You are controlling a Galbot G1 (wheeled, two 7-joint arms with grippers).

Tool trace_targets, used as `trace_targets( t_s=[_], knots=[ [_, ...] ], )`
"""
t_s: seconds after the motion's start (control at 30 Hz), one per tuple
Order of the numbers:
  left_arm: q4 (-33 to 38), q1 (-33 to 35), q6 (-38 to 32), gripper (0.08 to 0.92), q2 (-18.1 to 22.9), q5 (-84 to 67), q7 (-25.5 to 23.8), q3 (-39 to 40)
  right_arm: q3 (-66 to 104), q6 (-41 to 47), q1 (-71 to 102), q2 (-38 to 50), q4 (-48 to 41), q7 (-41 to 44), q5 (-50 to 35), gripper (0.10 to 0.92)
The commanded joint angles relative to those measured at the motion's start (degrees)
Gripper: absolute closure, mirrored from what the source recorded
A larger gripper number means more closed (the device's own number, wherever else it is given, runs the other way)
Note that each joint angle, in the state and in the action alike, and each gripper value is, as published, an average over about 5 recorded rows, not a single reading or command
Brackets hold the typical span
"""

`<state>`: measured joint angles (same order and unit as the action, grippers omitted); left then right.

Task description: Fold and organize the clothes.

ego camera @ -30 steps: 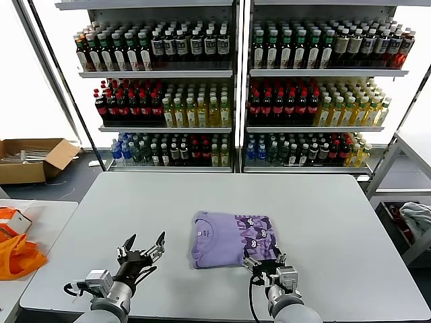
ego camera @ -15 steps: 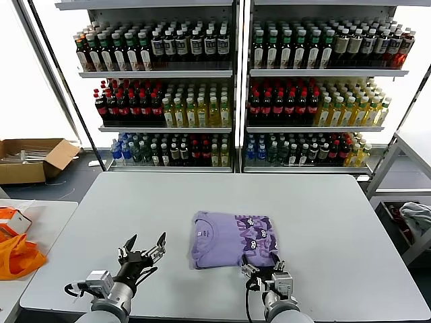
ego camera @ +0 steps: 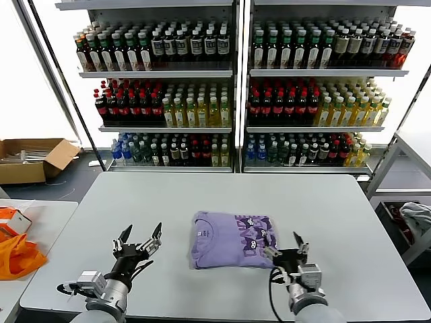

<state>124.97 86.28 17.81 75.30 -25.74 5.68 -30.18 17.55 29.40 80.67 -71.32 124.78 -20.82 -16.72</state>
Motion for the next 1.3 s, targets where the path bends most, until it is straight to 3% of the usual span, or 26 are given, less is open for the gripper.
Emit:
trace_targets(
  t_s=[0.03,0.33,1.3],
  knots=[
    [-1.43,-0.68,-5.62,0.177,0.01,1.04,-3.29,0.33,15.3,-10.13,1.38,3.16,-3.0,2.66,-4.84,0.203],
    [-1.42,-0.6,-4.12,0.177,-0.34,1.37,-1.13,0.63,14.61,-8.41,0.82,2.46,-3.62,3.14,-6.28,0.203],
    [0.56,1.52,-3.36,0.177,0.15,2.62,-1.31,0.09,11.94,-8.01,0.5,1.92,-3.57,2.9,-5.08,0.203]
  ],
)
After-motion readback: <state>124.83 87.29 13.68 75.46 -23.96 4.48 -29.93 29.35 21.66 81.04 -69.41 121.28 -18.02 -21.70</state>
